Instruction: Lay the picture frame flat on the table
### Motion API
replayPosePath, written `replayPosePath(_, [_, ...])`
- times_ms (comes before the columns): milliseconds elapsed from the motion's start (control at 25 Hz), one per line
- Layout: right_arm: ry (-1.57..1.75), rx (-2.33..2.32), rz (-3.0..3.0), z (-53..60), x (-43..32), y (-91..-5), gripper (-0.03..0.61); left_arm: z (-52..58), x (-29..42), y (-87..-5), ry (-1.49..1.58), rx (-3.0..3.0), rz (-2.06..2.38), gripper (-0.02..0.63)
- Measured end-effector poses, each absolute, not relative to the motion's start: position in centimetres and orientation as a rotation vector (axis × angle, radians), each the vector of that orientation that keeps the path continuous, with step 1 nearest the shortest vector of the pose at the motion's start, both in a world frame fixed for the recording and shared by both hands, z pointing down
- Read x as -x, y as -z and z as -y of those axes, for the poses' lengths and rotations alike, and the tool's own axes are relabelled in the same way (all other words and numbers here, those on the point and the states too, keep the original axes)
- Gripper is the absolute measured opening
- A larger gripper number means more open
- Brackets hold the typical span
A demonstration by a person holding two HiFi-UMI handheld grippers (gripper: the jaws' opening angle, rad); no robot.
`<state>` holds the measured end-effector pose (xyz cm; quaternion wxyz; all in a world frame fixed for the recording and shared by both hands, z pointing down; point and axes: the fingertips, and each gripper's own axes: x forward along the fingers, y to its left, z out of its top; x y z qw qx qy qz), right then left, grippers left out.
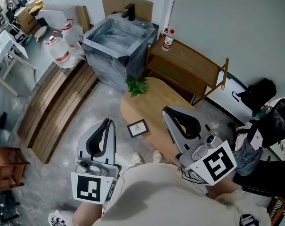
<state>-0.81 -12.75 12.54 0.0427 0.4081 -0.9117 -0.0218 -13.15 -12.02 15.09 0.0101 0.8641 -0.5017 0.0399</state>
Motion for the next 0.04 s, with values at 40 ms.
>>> replayPosePath(40, [0.067,-1.249,2.792,12.76,0.82,-12.4,-0.002,12.06,13.18,-15.15,-0.127,-2.697,1.567,0.02])
